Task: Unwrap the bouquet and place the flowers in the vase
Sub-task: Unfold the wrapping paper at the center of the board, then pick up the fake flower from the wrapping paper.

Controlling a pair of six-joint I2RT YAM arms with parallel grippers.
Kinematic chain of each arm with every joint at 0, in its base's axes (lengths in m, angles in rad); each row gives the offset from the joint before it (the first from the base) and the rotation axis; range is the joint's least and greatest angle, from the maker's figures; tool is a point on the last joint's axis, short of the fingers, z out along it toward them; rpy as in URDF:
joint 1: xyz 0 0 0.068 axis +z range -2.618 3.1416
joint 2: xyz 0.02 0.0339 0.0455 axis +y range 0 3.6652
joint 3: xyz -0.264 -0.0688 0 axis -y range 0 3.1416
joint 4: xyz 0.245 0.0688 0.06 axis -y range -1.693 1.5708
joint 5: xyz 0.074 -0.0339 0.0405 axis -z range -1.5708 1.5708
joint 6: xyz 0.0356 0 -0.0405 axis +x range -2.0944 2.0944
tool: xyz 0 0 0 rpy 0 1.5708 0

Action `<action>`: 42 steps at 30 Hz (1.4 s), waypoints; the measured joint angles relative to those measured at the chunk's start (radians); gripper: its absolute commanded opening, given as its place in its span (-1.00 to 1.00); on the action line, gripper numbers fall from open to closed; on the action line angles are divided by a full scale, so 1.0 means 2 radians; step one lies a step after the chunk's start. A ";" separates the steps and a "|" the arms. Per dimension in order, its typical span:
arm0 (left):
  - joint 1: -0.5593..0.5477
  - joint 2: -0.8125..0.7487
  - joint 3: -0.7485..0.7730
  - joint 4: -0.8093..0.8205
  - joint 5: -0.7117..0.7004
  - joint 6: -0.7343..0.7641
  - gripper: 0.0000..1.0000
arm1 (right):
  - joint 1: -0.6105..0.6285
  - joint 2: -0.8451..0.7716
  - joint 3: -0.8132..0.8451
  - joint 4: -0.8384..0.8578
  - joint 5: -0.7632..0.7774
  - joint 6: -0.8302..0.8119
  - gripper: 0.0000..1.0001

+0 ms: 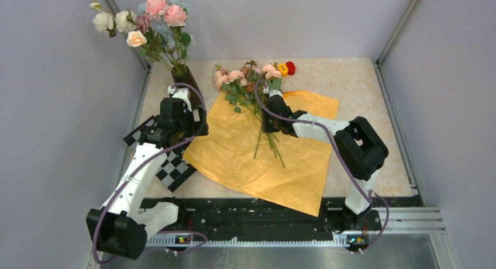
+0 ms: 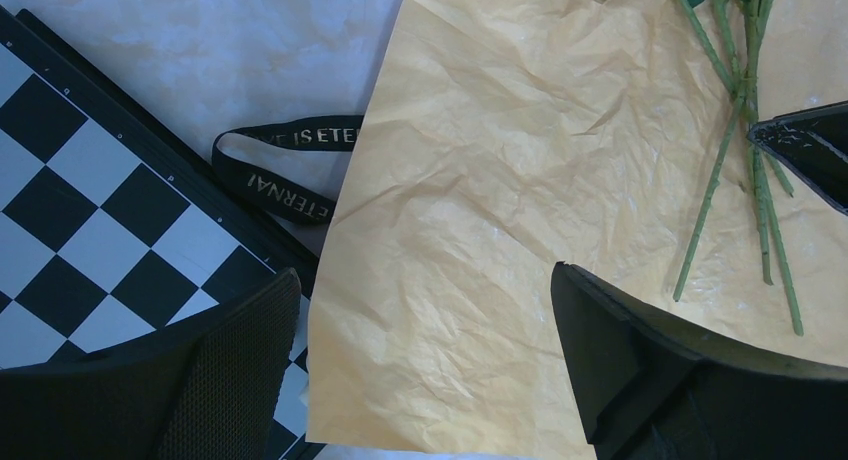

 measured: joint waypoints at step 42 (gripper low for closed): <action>0.003 0.000 0.000 0.000 0.005 0.000 0.97 | 0.003 0.042 0.033 0.002 0.028 -0.028 -0.65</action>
